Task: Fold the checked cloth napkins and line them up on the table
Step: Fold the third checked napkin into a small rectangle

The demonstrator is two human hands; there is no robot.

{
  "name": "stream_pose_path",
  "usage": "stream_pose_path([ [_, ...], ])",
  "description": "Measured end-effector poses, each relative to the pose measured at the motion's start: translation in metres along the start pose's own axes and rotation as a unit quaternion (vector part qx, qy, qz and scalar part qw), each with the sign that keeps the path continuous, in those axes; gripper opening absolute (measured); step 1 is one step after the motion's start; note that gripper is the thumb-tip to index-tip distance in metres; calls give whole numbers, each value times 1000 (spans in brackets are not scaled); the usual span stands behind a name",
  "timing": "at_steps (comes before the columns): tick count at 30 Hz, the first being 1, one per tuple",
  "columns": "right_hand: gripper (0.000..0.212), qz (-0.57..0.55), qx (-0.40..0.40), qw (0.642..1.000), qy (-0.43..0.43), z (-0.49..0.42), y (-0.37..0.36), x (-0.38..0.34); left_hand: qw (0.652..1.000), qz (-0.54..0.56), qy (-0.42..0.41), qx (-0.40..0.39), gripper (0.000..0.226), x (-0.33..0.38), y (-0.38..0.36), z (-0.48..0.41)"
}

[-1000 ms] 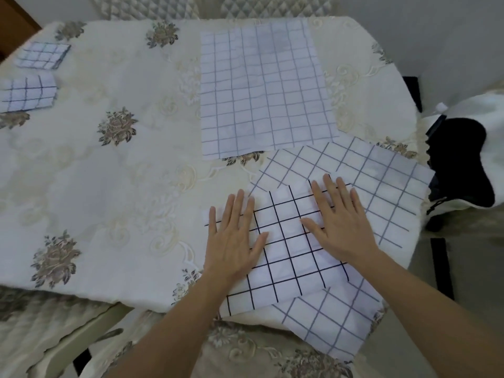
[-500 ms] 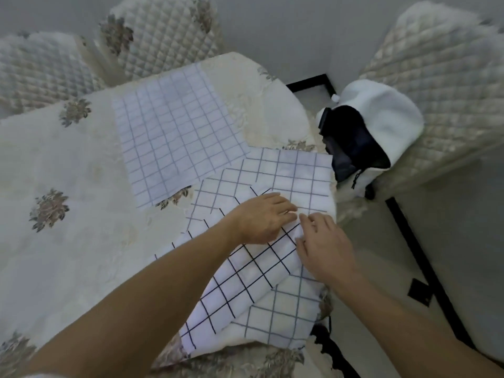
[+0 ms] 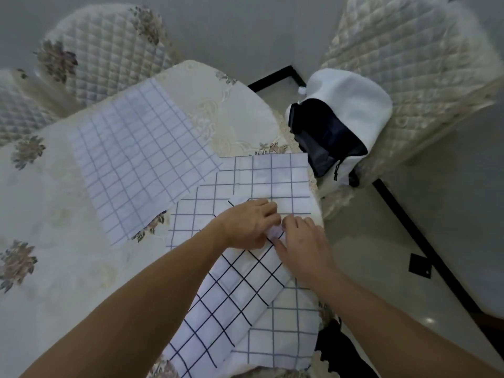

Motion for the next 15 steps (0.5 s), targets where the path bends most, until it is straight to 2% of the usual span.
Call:
stream_pose_path([
  [5, 24, -24, -54, 998, -33, -10, -9, 1, 1000, 21, -1, 1, 36, -5, 1, -1],
  [10, 18, -65, -70, 995, 4, -19, -2, 0, 999, 37, 18, -10, 29, -14, 5, -7],
  [15, 24, 17, -1, 997, 78, -30, 35, 8, 999, 2, 27, 19, 21, -20, 24, -19],
])
Point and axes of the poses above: each hand's wrist, its own z-axis away from the middle knuckle, its own y-axis out of the back of the hand, x = y × z, the point moved 7 cm from there along -z, towards the middle knuckle, and after that the axes turned 2 degrees about z, right-handed, at the moved point
